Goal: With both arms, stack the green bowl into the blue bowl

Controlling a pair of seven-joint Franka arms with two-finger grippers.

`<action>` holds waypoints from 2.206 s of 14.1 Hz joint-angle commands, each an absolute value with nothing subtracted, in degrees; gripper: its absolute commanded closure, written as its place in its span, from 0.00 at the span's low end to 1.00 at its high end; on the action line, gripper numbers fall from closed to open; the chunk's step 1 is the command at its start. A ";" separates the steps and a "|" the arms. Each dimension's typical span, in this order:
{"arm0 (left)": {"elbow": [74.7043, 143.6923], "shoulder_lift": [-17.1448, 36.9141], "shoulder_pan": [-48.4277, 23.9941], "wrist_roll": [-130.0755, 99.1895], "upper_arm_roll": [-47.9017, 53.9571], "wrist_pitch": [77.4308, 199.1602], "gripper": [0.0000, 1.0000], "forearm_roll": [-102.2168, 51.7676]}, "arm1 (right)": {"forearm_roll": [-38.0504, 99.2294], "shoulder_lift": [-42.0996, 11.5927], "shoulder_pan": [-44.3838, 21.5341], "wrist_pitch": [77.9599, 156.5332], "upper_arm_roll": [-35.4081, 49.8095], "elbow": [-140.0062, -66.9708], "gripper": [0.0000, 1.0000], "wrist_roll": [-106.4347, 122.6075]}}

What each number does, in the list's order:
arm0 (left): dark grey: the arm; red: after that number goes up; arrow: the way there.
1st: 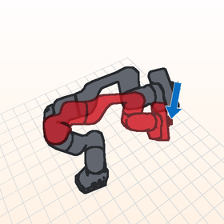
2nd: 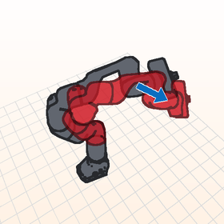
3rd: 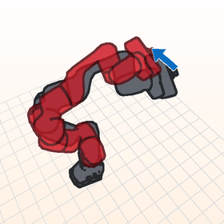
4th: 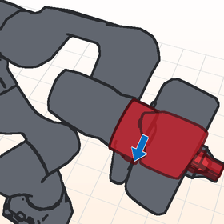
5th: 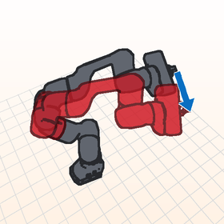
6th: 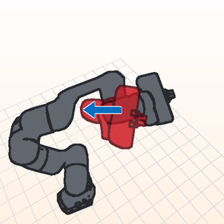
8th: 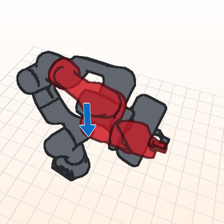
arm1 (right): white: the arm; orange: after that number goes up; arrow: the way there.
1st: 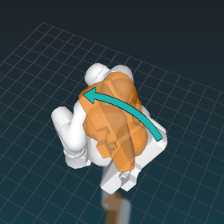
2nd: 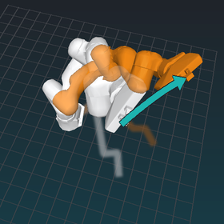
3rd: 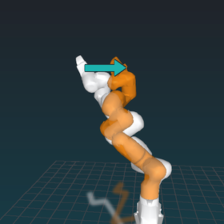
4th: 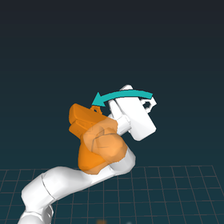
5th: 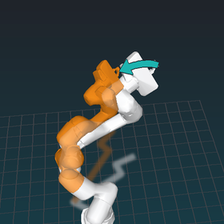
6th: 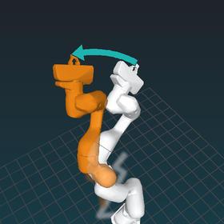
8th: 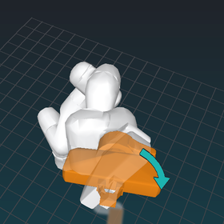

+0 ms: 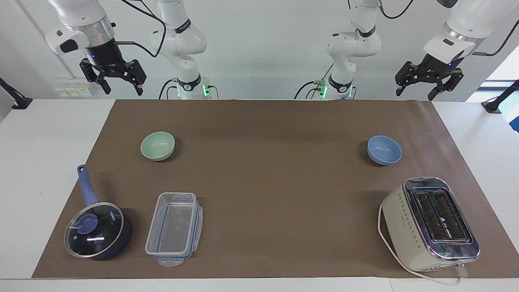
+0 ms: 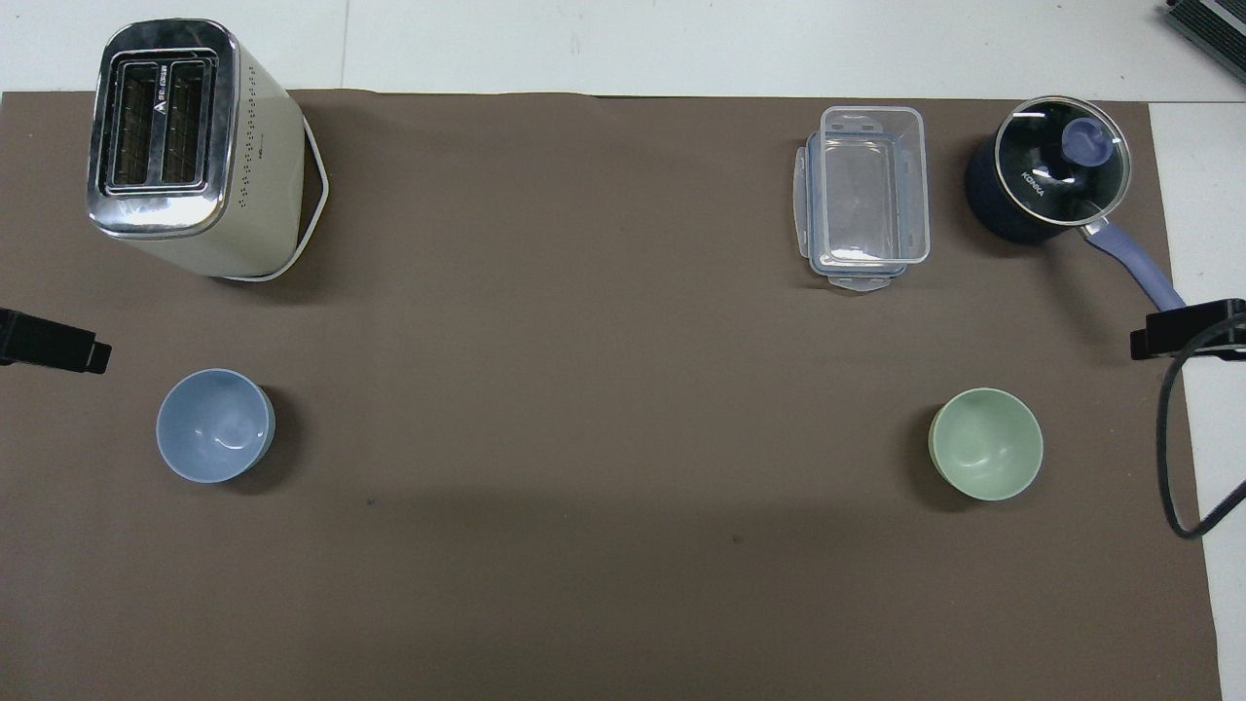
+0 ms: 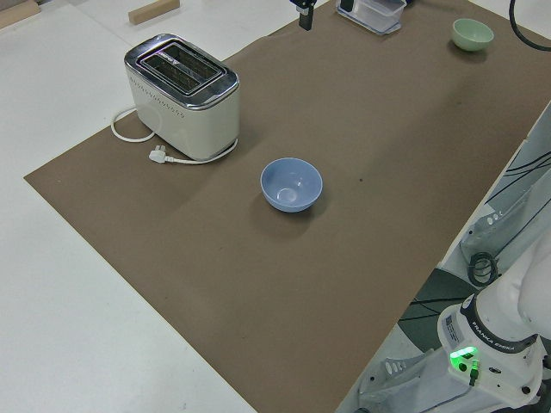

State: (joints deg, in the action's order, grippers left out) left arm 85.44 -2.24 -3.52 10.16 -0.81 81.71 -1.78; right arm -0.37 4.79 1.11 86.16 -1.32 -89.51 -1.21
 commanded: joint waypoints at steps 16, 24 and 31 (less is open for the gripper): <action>105.18 -5.80 8.87 28.20 -1.58 97.89 0.00 -5.35 | -0.26 5.63 7.03 113.62 -1.32 -119.60 0.00 10.37; 117.32 -6.33 16.87 36.56 -1.58 105.28 0.00 -11.95 | -0.09 5.45 7.03 125.68 -1.23 -130.16 0.00 10.20; 127.87 -3.08 16.53 36.13 -1.58 119.52 0.13 -17.75 | 1.32 2.73 10.53 132.54 -1.23 -134.55 0.00 16.07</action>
State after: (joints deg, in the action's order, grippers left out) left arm 124.98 -3.19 16.73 35.59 -1.90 115.75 -15.82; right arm -0.13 2.95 8.13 130.81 -1.75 -133.05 11.93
